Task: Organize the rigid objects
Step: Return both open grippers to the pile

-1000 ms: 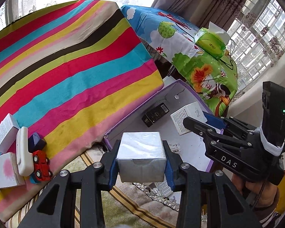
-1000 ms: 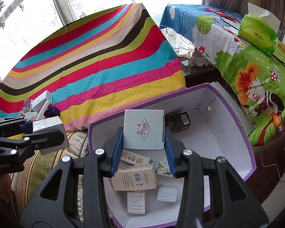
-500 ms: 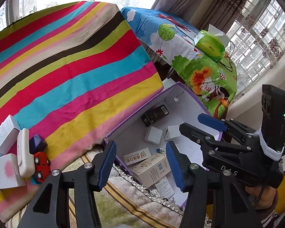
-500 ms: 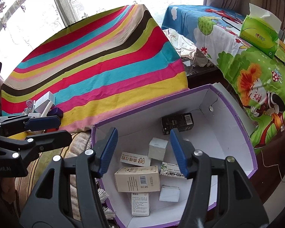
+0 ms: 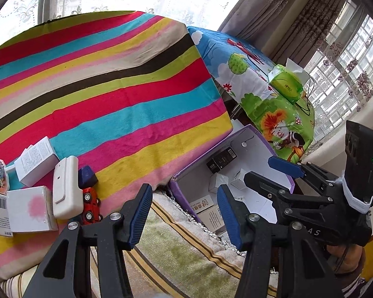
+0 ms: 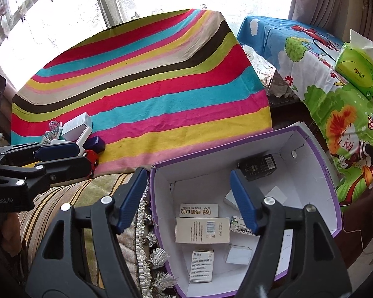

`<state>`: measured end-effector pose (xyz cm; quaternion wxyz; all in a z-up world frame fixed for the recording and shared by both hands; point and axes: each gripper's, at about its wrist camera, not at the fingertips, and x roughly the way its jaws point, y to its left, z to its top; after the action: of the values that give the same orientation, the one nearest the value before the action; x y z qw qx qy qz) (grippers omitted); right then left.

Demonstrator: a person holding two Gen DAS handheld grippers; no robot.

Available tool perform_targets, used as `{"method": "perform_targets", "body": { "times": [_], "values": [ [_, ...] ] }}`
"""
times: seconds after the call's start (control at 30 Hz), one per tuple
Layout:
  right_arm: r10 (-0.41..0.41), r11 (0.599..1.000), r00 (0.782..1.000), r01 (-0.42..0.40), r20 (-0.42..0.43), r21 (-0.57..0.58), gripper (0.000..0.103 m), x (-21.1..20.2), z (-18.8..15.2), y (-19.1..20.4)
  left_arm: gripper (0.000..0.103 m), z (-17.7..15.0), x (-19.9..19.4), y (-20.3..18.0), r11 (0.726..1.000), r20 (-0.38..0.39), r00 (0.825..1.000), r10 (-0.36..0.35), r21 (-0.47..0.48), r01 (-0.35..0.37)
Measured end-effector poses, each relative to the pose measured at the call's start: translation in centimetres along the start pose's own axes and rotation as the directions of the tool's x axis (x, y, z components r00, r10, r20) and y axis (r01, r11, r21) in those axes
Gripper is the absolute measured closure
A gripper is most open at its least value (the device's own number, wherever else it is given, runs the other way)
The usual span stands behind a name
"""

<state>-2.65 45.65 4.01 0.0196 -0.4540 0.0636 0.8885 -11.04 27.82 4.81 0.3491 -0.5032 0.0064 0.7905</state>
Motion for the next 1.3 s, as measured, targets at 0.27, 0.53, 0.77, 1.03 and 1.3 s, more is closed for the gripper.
{"method": "perform_targets", "body": {
  "times": [0.27,0.53,0.77,1.03,1.3],
  "values": [
    [0.021,0.997,0.999,-0.023,-0.026,-0.069,0.030,0.5,0.3,3.9,0.048,-1.5,-3.0,5.4,0.995,0.038,0.999,0.031,-0.091,-0.028],
    [0.054,0.991,0.997,-0.061,-0.063,-0.119,0.029,1.7,0.3,8.0,0.047,-3.5,-5.2,11.1,0.980,0.047,0.996,0.082,-0.186,-0.072],
    [0.089,0.979,0.991,-0.106,-0.103,-0.173,0.026,3.1,0.2,11.8,0.045,-4.9,-7.1,15.0,0.966,0.053,0.991,0.123,-0.237,-0.107],
    [0.107,0.964,0.986,-0.134,-0.130,-0.230,0.024,4.7,0.6,15.7,0.044,-6.0,-8.5,18.4,0.949,0.052,0.987,0.155,-0.287,-0.134],
    [0.117,0.952,0.979,-0.158,-0.167,-0.263,0.021,6.8,0.8,18.6,0.043,-6.5,-9.0,21.2,0.931,0.031,0.980,0.198,-0.319,-0.178]
  ]
}}
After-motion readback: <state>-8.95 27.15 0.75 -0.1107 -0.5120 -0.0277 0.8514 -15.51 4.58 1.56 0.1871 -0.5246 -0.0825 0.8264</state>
